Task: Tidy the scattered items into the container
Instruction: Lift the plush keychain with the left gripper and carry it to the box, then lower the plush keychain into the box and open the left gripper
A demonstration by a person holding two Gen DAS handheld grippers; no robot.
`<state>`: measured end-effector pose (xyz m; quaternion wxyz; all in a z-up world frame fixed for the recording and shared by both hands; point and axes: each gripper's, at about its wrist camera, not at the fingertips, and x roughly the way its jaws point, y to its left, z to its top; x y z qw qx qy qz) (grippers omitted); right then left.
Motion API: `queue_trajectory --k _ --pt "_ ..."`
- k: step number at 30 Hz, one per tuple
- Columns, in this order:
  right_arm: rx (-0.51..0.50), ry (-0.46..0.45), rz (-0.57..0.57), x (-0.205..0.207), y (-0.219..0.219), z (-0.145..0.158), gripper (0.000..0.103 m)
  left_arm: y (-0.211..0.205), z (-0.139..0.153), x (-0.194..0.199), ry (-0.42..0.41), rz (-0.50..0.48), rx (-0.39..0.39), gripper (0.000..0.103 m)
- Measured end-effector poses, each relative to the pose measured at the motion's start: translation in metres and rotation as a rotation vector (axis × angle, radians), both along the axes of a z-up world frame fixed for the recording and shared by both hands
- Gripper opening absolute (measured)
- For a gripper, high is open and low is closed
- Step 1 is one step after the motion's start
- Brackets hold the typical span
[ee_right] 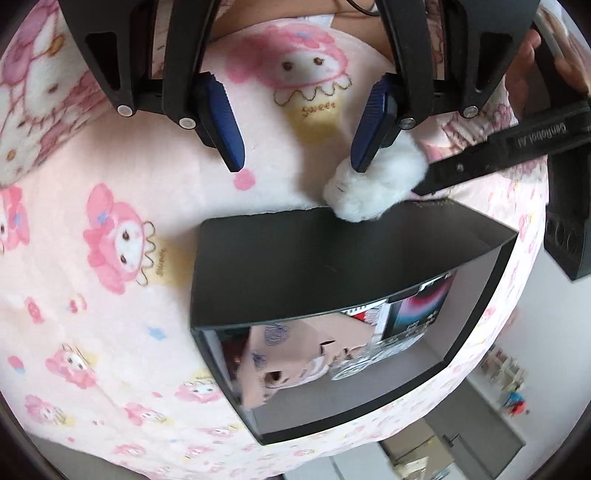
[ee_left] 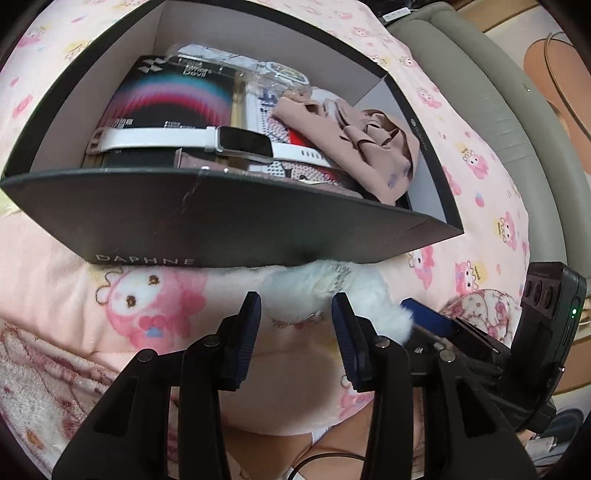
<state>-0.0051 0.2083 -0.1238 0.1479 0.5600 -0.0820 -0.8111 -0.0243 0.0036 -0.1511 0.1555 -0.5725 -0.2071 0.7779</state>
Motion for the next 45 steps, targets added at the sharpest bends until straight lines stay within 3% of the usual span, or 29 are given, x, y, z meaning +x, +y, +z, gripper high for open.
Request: queue_trajectory --k 4,6,8,14,21,25,30,31,34,35,37,45 --pt "-0.074 -0.028 0.014 -0.008 -0.004 0.000 0.057 -0.002 0.003 0.002 -0.013 0.001 -0.117 0.040" --pt "-0.060 -0.006 0.040 -0.011 -0.010 0.004 0.057 -0.002 -0.001 0.004 -0.033 -0.016 -0.197 0.040" --pt "-0.025 0.017 0.069 -0.013 -0.019 0.006 0.057 0.004 -0.012 0.003 -0.067 -0.067 -0.222 0.041" --pt "0.010 0.032 0.088 -0.018 -0.028 0.010 0.057 0.019 -0.025 -0.010 -0.062 -0.088 -0.196 0.040" --pt "0.056 0.076 0.084 -0.012 -0.018 0.019 0.058 0.010 -0.008 -0.016 0.040 -0.035 -0.056 0.040" --pt "0.049 0.074 0.117 -0.015 -0.025 0.012 0.058 0.009 -0.024 -0.022 -0.004 -0.026 0.029 0.040" --pt "0.044 0.020 0.011 -0.031 -0.013 -0.009 0.058 0.007 -0.029 -0.023 0.003 -0.011 0.067 0.042" --pt "0.021 -0.003 0.001 -0.033 -0.011 -0.013 0.058 0.008 -0.031 -0.024 0.003 -0.011 0.071 0.047" --pt "-0.022 -0.022 0.009 -0.035 -0.012 -0.020 0.057 0.009 -0.037 -0.026 -0.007 -0.002 0.074 0.047" --pt "-0.033 -0.022 0.011 -0.035 -0.012 -0.021 0.056 0.009 -0.037 -0.026 -0.004 -0.004 0.077 0.046" --pt "-0.087 -0.026 0.030 -0.034 -0.012 -0.022 0.045 0.009 -0.035 -0.025 -0.001 -0.018 0.108 0.039" --pt "-0.095 0.035 0.047 -0.018 -0.019 -0.008 0.038 0.011 -0.015 -0.012 0.075 -0.062 0.114 0.035"
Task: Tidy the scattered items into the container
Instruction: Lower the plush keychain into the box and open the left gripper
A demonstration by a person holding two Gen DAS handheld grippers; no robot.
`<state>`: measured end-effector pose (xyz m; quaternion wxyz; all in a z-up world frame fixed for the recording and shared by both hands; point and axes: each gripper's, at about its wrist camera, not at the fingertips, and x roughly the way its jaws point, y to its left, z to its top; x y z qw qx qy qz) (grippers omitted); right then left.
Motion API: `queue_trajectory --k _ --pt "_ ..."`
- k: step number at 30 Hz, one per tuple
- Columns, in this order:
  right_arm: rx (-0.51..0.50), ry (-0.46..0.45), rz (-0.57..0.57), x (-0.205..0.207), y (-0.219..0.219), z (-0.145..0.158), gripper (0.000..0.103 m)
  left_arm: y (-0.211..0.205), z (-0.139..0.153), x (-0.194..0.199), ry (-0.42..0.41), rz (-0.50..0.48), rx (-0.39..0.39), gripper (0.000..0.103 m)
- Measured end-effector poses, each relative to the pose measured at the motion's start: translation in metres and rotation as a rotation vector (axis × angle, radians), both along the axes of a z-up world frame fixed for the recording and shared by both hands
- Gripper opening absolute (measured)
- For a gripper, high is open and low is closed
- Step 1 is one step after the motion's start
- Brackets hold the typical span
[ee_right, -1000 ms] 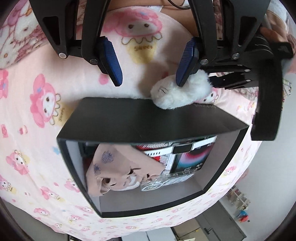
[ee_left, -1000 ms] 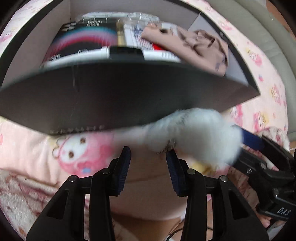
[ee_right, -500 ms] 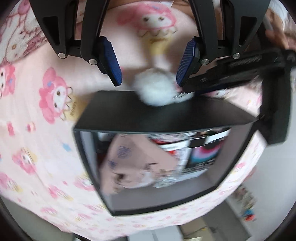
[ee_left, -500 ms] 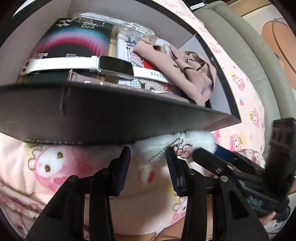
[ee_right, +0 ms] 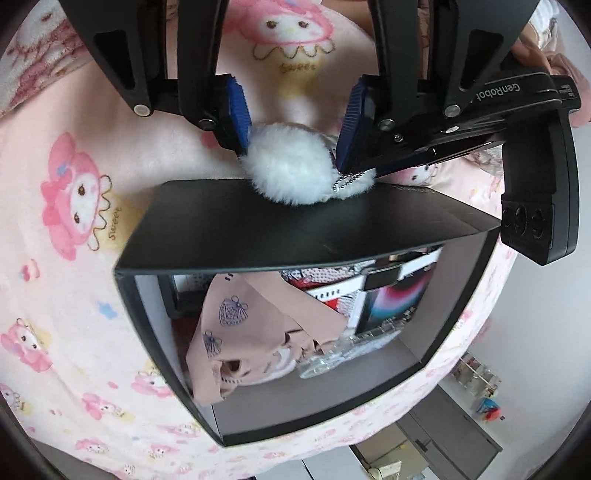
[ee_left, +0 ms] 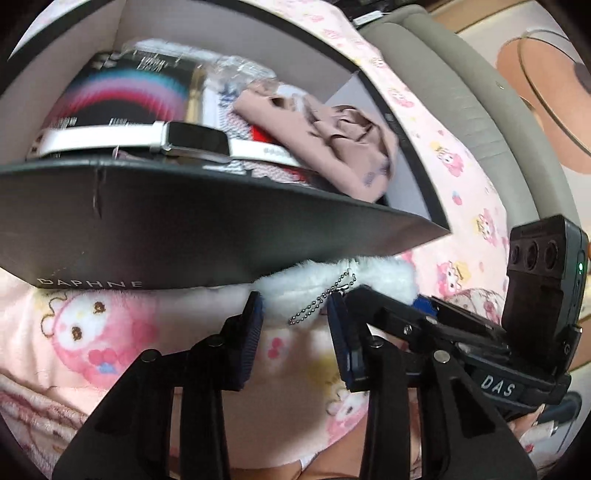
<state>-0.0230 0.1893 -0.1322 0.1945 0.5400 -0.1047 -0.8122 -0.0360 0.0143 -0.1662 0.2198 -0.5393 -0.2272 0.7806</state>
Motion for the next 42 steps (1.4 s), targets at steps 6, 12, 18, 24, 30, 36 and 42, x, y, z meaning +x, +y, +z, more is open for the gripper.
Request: queue_trajectory --k 6,12,18,24,30,36,42 --pt "-0.023 0.071 0.019 0.013 0.000 0.031 0.036 -0.009 0.034 0.015 0.068 0.016 0.031 0.035" --pt "-0.073 0.141 0.080 0.002 -0.017 0.073 0.036 -0.039 0.086 0.019 0.157 0.092 0.043 0.035" --pt "-0.103 0.150 0.139 -0.044 -0.047 0.091 0.036 -0.056 0.109 -0.028 0.204 0.165 0.017 0.035" --pt "-0.122 0.060 0.214 -0.084 -0.080 0.066 0.036 -0.063 0.091 -0.066 0.152 0.185 -0.049 0.035" --pt "-0.057 0.012 0.151 -0.100 -0.072 0.038 0.036 -0.070 0.062 -0.076 0.074 0.185 -0.112 0.035" --pt "-0.021 0.028 0.057 -0.125 -0.054 0.042 0.036 -0.059 0.048 -0.091 0.026 0.150 -0.143 0.035" --pt "0.055 -0.041 0.089 -0.142 -0.069 0.020 0.035 -0.045 0.028 -0.105 -0.054 0.139 -0.246 0.034"
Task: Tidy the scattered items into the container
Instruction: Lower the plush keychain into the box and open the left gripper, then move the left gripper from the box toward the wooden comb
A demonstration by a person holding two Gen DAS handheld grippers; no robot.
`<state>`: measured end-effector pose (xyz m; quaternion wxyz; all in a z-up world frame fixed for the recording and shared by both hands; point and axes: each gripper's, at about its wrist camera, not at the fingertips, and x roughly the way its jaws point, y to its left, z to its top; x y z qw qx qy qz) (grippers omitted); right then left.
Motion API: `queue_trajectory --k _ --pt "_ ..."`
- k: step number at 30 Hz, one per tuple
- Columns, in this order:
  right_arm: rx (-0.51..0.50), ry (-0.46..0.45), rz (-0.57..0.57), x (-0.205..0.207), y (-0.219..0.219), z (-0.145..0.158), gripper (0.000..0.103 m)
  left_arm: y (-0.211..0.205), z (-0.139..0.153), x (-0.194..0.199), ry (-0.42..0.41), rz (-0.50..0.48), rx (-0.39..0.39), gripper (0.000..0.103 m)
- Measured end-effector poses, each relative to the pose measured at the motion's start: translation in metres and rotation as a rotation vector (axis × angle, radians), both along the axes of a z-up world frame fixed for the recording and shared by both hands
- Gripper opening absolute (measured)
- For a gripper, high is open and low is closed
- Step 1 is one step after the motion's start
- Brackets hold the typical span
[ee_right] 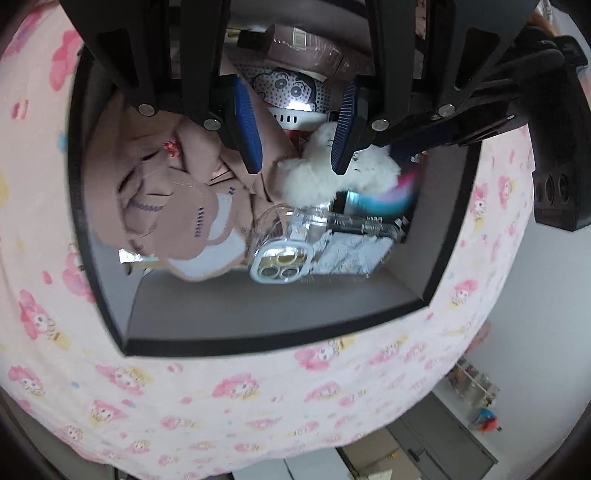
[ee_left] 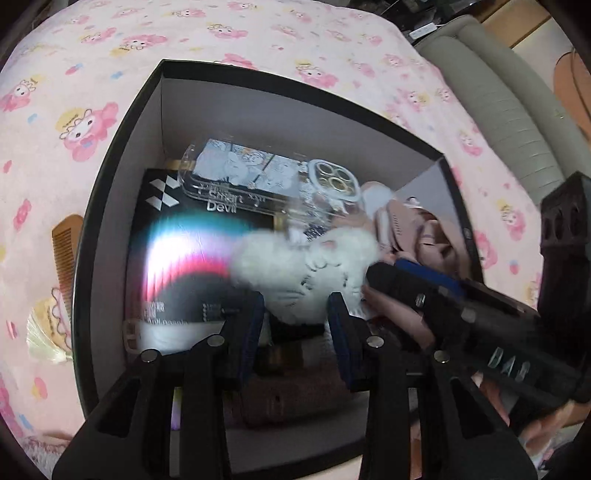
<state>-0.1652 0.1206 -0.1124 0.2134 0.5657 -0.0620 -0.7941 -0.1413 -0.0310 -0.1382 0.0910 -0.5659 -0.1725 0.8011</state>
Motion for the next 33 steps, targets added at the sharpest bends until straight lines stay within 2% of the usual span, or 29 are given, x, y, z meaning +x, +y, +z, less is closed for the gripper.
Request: queue_trajectory --k 2,6,8,11,14,18,23,33 --pt "0.037 0.004 0.001 0.002 -0.003 -0.005 0.036 -0.001 -0.001 -0.003 0.005 0.009 -0.037 0.035" --pt "0.080 0.052 -0.021 0.013 0.002 0.003 0.036 -0.002 0.012 0.011 0.062 0.007 0.008 0.039" --pt "0.130 0.112 -0.034 0.025 0.005 0.016 0.041 0.001 0.024 0.022 0.105 -0.008 0.015 0.046" --pt "0.198 0.209 -0.079 0.046 0.009 0.040 0.046 0.008 0.051 0.047 0.190 -0.032 0.008 0.050" --pt "0.191 0.270 -0.112 0.069 0.016 0.062 0.047 0.008 0.073 0.069 0.242 -0.044 0.022 0.053" --pt "0.156 0.282 -0.120 0.097 0.024 0.083 0.047 0.009 0.093 0.093 0.271 -0.076 0.035 0.055" --pt "0.152 0.291 -0.112 0.122 0.016 0.092 0.048 0.008 0.108 0.121 0.298 -0.113 0.030 0.055" --pt "0.153 0.318 -0.048 0.158 -0.015 0.102 0.048 -0.022 0.117 0.159 0.320 -0.083 0.017 0.060"
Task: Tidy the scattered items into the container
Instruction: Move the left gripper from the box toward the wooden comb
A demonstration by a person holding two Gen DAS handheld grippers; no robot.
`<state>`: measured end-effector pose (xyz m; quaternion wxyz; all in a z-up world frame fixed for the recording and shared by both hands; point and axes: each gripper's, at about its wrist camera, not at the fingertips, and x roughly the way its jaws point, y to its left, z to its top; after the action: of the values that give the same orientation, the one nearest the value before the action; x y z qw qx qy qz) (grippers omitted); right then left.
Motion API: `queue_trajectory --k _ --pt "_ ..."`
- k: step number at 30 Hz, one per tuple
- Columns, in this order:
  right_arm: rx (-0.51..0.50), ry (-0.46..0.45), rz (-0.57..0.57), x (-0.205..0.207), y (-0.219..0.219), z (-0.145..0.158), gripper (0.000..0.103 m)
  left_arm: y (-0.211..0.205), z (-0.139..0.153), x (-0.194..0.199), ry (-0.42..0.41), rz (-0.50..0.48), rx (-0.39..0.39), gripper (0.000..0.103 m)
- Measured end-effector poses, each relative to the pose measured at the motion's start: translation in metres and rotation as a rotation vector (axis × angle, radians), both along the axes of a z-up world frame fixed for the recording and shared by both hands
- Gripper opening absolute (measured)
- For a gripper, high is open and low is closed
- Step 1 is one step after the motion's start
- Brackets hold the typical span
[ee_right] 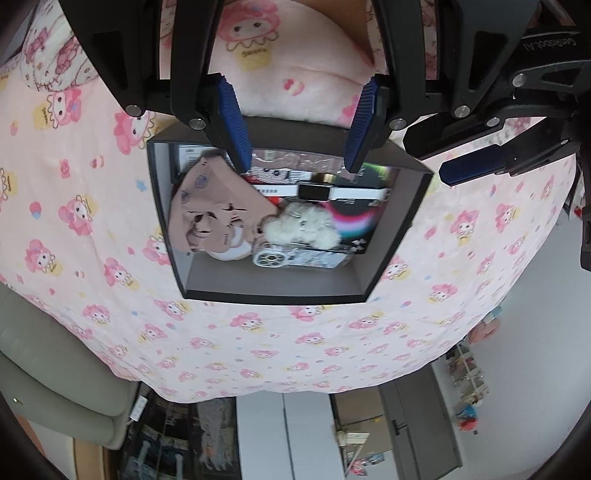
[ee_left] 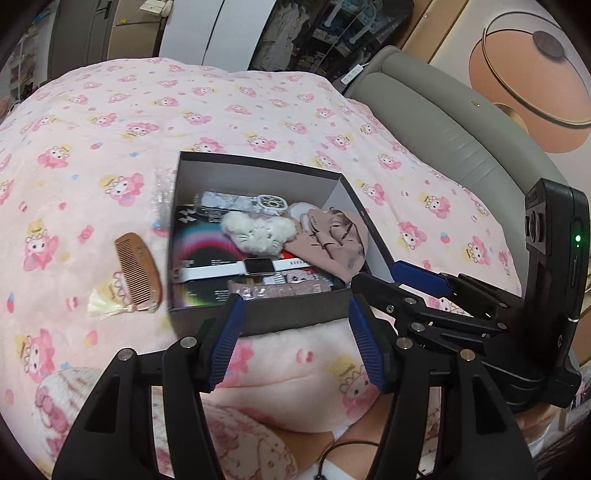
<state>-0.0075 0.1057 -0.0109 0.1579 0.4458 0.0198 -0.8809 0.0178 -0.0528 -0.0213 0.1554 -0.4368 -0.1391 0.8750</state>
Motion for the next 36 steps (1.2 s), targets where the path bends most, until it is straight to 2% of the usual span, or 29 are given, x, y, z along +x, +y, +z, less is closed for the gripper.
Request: queue_trajectory --k 14,19,22,25,29,32,36 --pt "0.009 -0.025 0.157 0.008 -0.088 -0.008 0.049 -0.086 -0.011 0.028 -0.025 0.161 -0.001 0.060" --pt "-0.009 -0.058 0.204 0.002 -0.115 -0.020 0.049 -0.115 -0.025 0.030 -0.049 0.214 0.032 0.060" --pt "-0.024 -0.071 0.230 -0.003 -0.129 -0.026 0.049 -0.136 -0.037 0.026 -0.077 0.249 0.087 0.060" --pt "-0.061 -0.076 0.271 -0.012 -0.145 -0.028 0.048 -0.159 -0.049 0.015 -0.110 0.289 0.132 0.059" --pt "-0.036 -0.042 0.262 -0.030 -0.162 -0.028 0.048 -0.185 -0.070 -0.017 -0.189 0.296 0.170 0.058" --pt "-0.062 -0.081 0.273 -0.043 -0.171 -0.036 0.047 -0.196 -0.090 -0.040 -0.257 0.284 0.218 0.056" --pt "-0.050 -0.103 0.293 -0.056 -0.186 -0.049 0.047 -0.199 -0.114 -0.082 -0.343 0.239 0.192 0.053"
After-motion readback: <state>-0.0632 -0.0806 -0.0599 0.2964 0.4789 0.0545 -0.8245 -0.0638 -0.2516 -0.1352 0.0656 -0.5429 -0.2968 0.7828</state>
